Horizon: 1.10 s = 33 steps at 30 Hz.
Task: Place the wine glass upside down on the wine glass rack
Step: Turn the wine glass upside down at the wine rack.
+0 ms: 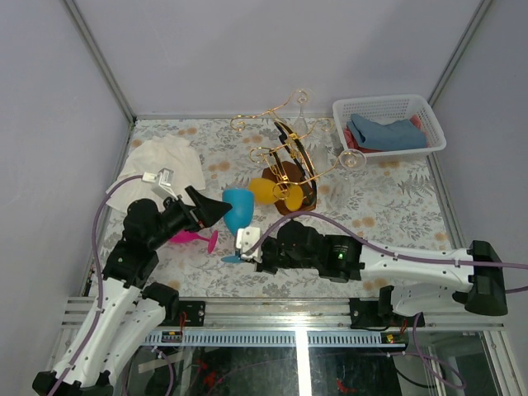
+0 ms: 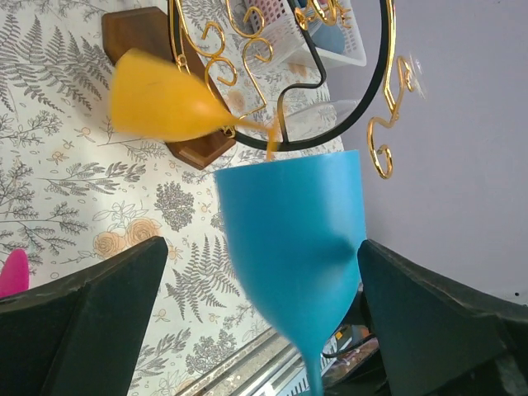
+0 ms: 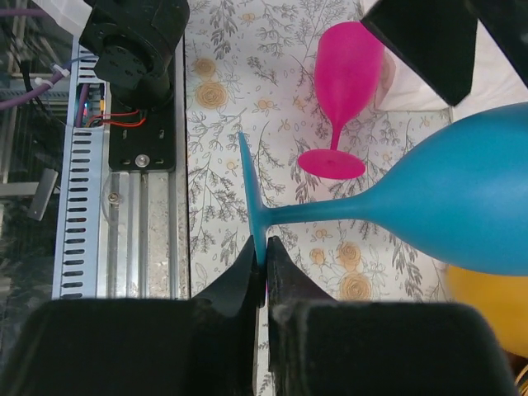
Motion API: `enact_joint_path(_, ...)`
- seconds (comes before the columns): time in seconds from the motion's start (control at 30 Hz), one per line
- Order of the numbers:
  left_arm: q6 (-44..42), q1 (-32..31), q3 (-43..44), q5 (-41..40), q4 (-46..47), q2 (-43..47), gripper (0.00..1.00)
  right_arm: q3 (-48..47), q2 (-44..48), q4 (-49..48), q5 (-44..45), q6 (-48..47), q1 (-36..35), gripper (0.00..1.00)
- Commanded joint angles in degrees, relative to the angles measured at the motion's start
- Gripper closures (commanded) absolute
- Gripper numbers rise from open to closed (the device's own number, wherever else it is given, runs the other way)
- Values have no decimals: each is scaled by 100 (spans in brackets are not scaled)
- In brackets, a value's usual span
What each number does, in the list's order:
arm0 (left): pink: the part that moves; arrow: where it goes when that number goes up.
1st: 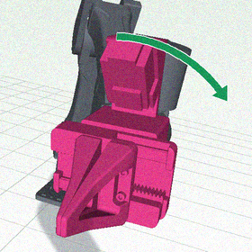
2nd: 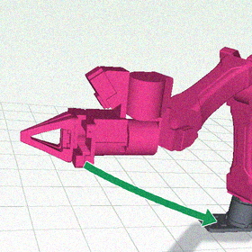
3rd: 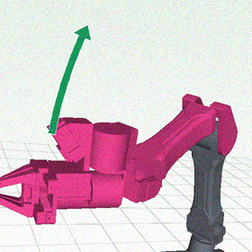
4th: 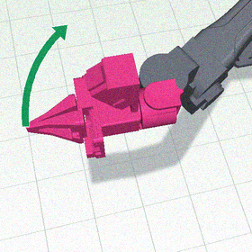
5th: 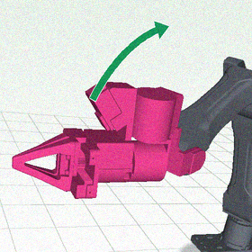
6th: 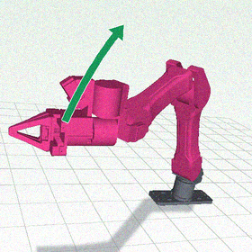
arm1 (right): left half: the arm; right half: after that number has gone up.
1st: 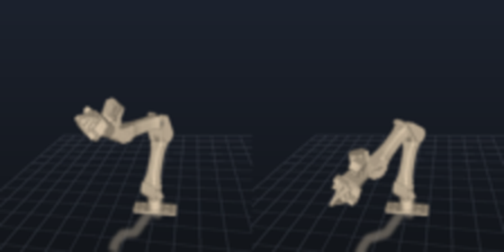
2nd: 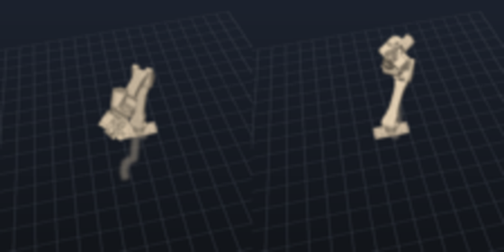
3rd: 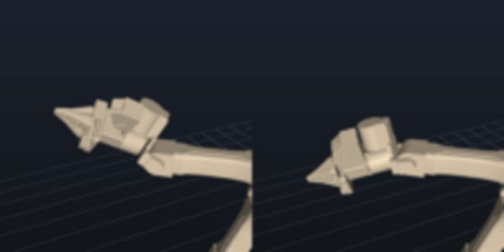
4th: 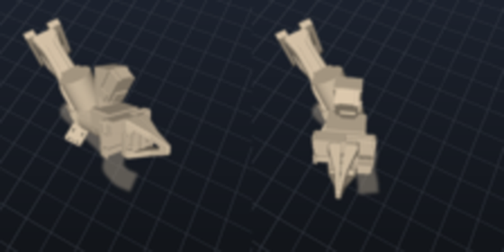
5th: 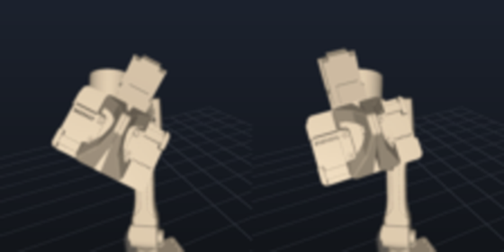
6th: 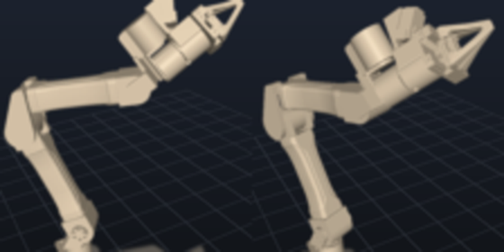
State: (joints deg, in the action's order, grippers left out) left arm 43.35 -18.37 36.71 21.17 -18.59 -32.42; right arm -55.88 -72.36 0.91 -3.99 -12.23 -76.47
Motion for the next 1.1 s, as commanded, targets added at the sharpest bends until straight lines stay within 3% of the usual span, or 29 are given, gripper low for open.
enact_joint_path(0.0, -334, -9, 200, -97, 68, 85, 0, 196, 509, -373, 360, 597, 2, 100)
enact_joint_path(0.27, -856, -13, 402, -383, -442, 309, 0, 455, 861, -313, 844, 1443, 8, 100)
enact_joint_path(0.63, -1003, -9, 293, -615, -666, 24, 0, 739, 1134, -193, 1325, 1482, 9, 100)
enact_joint_path(0.93, -971, -9, -13, -180, -271, 235, 3, 1035, 1460, -108, 1138, 1389, 9, 100)
enact_joint_path(1.07, -1023, -8, -149, 389, 147, 424, 6, 1125, 1602, -159, 975, 1465, 9, 100)
